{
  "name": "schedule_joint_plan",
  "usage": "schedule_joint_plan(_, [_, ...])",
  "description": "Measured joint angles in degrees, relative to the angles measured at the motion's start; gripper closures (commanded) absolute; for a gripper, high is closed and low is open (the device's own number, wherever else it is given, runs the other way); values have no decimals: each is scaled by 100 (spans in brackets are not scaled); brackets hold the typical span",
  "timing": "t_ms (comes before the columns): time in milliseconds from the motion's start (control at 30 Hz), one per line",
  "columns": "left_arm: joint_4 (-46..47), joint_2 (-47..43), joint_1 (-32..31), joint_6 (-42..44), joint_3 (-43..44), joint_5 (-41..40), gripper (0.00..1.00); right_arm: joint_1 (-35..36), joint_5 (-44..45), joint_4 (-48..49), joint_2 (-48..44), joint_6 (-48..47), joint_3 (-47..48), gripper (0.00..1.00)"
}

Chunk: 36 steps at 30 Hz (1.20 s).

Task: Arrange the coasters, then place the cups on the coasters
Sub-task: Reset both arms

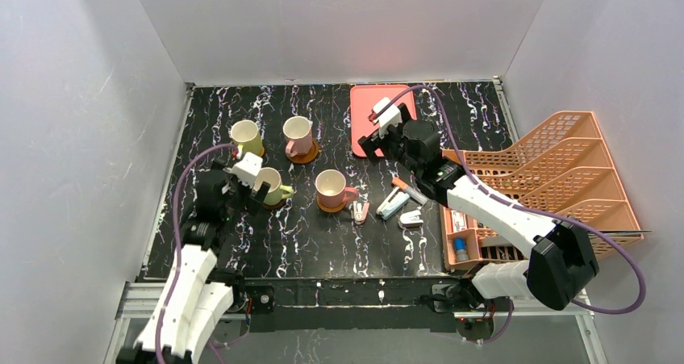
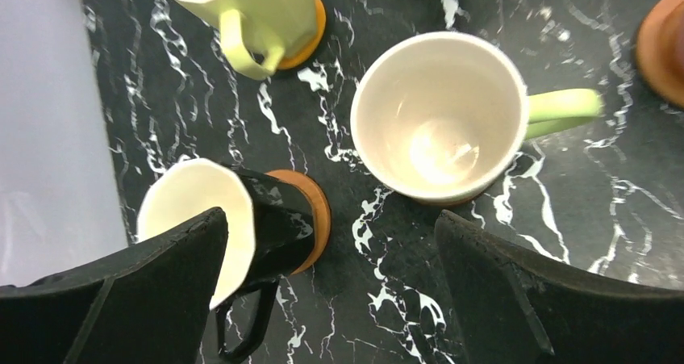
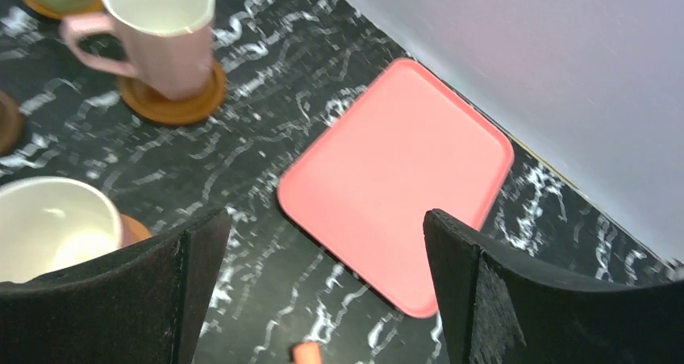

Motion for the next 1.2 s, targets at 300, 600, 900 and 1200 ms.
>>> schedule_joint_plan(300, [660, 1021, 0, 127, 20, -170, 2, -1574, -389, -1036, -535, 42, -81, 2])
schedule_joint_plan(600, [466, -74, 0, 87, 461, 595, 2, -1812, -678, -2223, -3314, 289, -463, 2])
schedule_joint_plan(900, [-590, -1572, 0, -37, 957, 1110, 2, -1812, -1091, -3635, -5899, 549, -914, 2])
schedule_joint_plan(1200, [-1161, -2321, 0, -164, 944, 1060, 2, -1812, -1768, -3884, -7261, 590, -1300, 2])
